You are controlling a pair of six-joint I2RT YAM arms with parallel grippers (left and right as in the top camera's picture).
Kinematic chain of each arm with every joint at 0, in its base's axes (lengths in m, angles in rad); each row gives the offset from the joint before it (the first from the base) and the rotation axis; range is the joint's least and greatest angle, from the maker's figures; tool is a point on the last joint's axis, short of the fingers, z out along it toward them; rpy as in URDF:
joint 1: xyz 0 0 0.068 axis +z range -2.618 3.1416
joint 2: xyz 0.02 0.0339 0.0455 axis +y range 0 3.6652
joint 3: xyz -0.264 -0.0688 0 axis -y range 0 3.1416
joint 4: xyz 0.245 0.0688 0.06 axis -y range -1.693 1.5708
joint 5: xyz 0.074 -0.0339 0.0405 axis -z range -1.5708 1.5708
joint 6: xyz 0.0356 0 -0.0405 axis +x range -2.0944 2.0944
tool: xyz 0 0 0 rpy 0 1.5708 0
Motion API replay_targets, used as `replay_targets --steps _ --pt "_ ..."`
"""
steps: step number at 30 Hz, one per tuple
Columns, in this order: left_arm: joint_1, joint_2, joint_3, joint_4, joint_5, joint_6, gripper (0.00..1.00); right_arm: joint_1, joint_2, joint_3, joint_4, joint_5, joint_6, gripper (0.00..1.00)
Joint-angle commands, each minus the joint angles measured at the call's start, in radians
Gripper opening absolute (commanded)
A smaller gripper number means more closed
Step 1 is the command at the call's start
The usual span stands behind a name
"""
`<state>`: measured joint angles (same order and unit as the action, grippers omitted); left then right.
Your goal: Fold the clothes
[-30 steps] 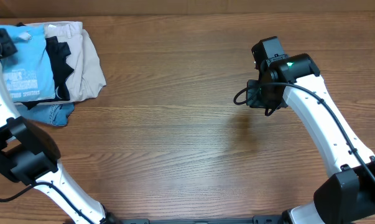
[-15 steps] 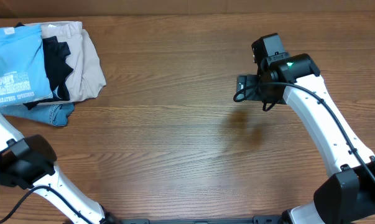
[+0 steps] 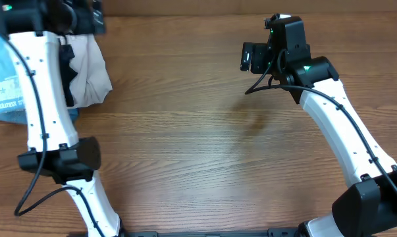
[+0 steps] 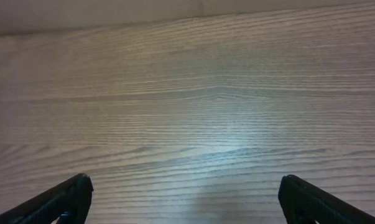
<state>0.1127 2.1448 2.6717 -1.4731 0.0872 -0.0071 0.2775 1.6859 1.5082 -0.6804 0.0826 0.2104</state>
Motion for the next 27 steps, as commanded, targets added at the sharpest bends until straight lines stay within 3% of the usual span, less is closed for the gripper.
replay_targets --steps 1,3,10,16,20,27 --pt "-0.060 -0.025 0.013 -0.149 -0.065 0.016 1.00 0.001 -0.041 0.068 -0.065 0.006 -0.036 1.00" --pt "-0.077 -0.025 0.013 -0.216 -0.105 -0.006 1.00 0.001 -0.066 0.083 -0.116 0.006 -0.036 1.00" --pt "-0.087 -0.121 -0.064 -0.217 -0.087 -0.054 1.00 0.001 -0.244 0.095 -0.361 0.006 0.045 1.00" --pt "-0.089 -0.425 -0.450 -0.217 -0.086 -0.079 1.00 0.005 -0.428 0.090 -0.609 0.077 0.192 1.00" --pt "-0.089 -0.651 -0.713 -0.190 -0.099 -0.085 1.00 0.034 -0.585 0.024 -0.626 0.122 0.233 1.00" --pt "-0.089 -1.140 -1.101 0.094 -0.098 0.010 1.00 0.083 -0.956 -0.287 -0.440 0.260 0.243 1.00"
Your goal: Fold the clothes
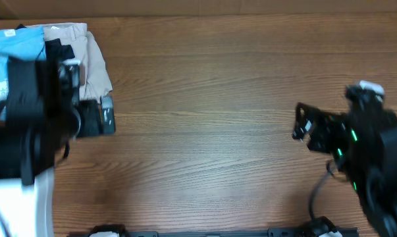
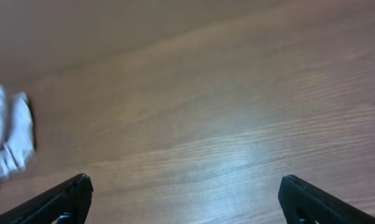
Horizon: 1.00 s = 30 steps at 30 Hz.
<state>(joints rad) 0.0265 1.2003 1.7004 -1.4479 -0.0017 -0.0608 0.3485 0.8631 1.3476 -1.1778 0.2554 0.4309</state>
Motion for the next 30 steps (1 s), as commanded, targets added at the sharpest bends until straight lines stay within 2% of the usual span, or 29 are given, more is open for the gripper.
replay_targets --steps 1,5,10,21,30 --pt "-0.003 -0.272 -0.186 0.109 -0.008 0.082 1.00 0.012 -0.194 -0.192 0.099 0.093 0.023 1.00" --pt "-0.003 -0.510 -0.377 0.233 -0.073 0.092 1.00 0.012 -0.351 -0.407 0.212 0.140 0.023 1.00" --pt "-0.003 -0.676 -0.509 0.290 -0.076 0.090 1.00 0.011 -0.393 -0.515 0.227 0.147 0.023 1.00" --pt "-0.003 -0.701 -0.517 0.002 -0.076 0.090 1.00 0.011 -0.388 -0.518 0.166 0.133 0.023 1.00" --pt "-0.003 -0.701 -0.517 0.004 -0.076 0.091 1.00 0.011 -0.388 -0.518 0.166 0.133 0.023 1.00"
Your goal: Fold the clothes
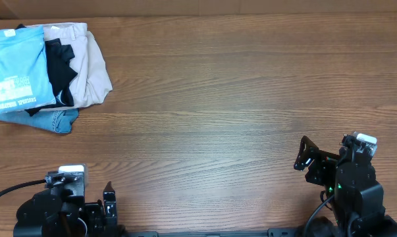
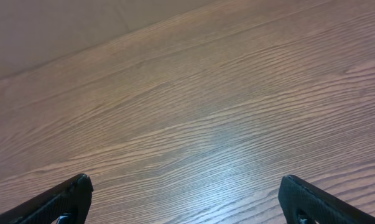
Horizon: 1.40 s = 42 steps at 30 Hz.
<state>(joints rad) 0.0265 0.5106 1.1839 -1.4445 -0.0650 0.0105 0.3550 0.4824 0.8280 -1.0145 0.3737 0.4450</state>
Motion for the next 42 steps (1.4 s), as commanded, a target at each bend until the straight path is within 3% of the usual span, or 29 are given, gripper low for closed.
replay_targets --steps 1,6,10,17,22,28,33,36,42 --pt "-0.003 -0.011 0.000 0.001 -0.013 0.019 1.00 0.005 -0.007 0.002 0.002 0.015 0.008 1.00" --pt "-0.003 -0.011 0.000 0.001 -0.013 0.019 1.00 0.005 -0.014 0.001 -0.047 0.015 0.008 1.00" --pt "-0.003 -0.011 0.000 0.001 -0.013 0.019 1.00 -0.072 -0.034 -0.028 0.018 0.013 -0.005 1.00" --pt "-0.003 -0.011 0.000 0.001 -0.013 0.019 1.00 -0.206 -0.187 -0.290 0.426 -0.234 -0.334 1.00" --pt "-0.003 -0.011 0.000 0.001 -0.013 0.019 1.00 -0.293 -0.351 -0.518 0.705 -0.310 -0.349 1.00" --pt "-0.003 -0.011 0.000 0.001 -0.013 0.019 1.00 -0.367 -0.459 -0.693 0.916 -0.367 -0.350 1.00" --pt "-0.003 -0.011 0.000 0.001 -0.013 0.019 1.00 -0.397 -0.480 -0.784 1.017 -0.437 -0.479 1.00" --pt "-0.003 -0.011 0.000 0.001 -0.013 0.019 1.00 -0.397 -0.480 -0.820 0.961 -0.504 -0.578 1.00" --pt "-0.003 -0.011 0.000 0.001 -0.013 0.019 1.00 -0.397 -0.480 -0.820 0.942 -0.496 -0.557 1.00"
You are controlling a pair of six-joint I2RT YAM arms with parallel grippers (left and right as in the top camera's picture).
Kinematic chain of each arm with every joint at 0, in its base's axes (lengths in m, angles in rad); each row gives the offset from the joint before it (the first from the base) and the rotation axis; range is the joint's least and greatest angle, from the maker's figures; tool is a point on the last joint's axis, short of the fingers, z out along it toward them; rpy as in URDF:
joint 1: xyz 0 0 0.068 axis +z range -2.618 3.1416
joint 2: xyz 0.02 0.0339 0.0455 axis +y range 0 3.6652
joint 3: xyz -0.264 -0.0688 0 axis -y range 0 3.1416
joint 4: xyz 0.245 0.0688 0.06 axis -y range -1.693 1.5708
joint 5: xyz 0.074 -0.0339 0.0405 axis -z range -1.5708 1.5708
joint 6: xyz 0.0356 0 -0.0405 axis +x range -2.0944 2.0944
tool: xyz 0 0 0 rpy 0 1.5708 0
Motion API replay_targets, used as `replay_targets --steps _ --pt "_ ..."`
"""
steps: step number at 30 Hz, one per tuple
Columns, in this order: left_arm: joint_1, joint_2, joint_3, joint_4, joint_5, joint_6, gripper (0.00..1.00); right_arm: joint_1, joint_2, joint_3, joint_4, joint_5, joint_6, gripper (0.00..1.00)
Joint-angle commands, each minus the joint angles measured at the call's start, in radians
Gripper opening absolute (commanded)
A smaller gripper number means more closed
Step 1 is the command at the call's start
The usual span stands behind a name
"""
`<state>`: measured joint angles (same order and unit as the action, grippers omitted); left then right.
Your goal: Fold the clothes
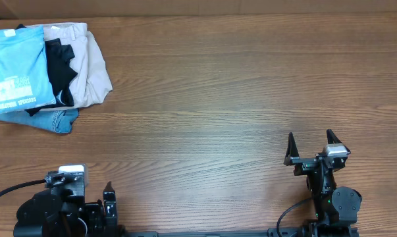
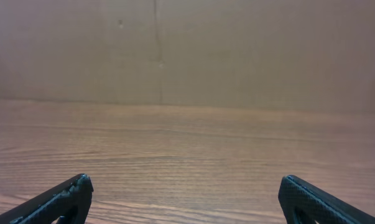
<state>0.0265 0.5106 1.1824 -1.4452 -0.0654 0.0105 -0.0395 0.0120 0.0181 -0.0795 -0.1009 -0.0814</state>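
Observation:
The clothes lie in a stack at the table's far left: a light blue T-shirt (image 1: 15, 69) on top, a black garment (image 1: 58, 62), a beige one (image 1: 91, 62) and a bit of denim (image 1: 58, 120) beneath. My right gripper (image 1: 310, 146) is parked at the near right edge, open, pointing across the table. In the right wrist view the right gripper (image 2: 184, 200) has both fingertips (image 2: 69, 198) wide apart with only bare wood between. My left arm (image 1: 60, 207) is folded at the near left edge; its gripper (image 1: 108, 199) shows too little to judge.
The brown wooden table (image 1: 218, 99) runs from the stack to the right edge. A plain beige wall (image 2: 187, 50) stands behind the table's far edge in the right wrist view.
My right arm has folded back closer to the near edge, and its gripper, still open, now points level at the far wall. The left arm and the clothes stack have not moved.
First my left arm reached over the clothes stack at far left and my right arm stood extended at the far right, open. Then both arms were drawn back toward the near edge. Later both were folded there, and the stack lay uncovered, as now.

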Motion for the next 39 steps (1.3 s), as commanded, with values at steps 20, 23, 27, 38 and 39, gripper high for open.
replay_targets --steps 20,23,27,38,39 --pt "-0.003 -0.011 0.001 0.002 -0.012 0.019 1.00 -0.003 -0.009 -0.010 0.006 -0.021 -0.031 1.00" --pt "-0.003 -0.011 0.001 0.002 -0.012 0.019 1.00 -0.003 -0.009 -0.010 0.006 -0.021 -0.031 1.00" --pt "-0.003 -0.011 0.001 0.002 -0.012 0.019 1.00 -0.003 -0.009 -0.010 0.007 -0.021 -0.031 1.00" --pt "-0.003 -0.011 -0.005 0.025 -0.024 0.020 1.00 -0.003 -0.009 -0.010 0.007 -0.021 -0.031 1.00" --pt "-0.003 -0.011 -0.009 0.053 -0.021 0.020 1.00 -0.003 -0.009 -0.010 0.006 -0.021 -0.031 1.00"
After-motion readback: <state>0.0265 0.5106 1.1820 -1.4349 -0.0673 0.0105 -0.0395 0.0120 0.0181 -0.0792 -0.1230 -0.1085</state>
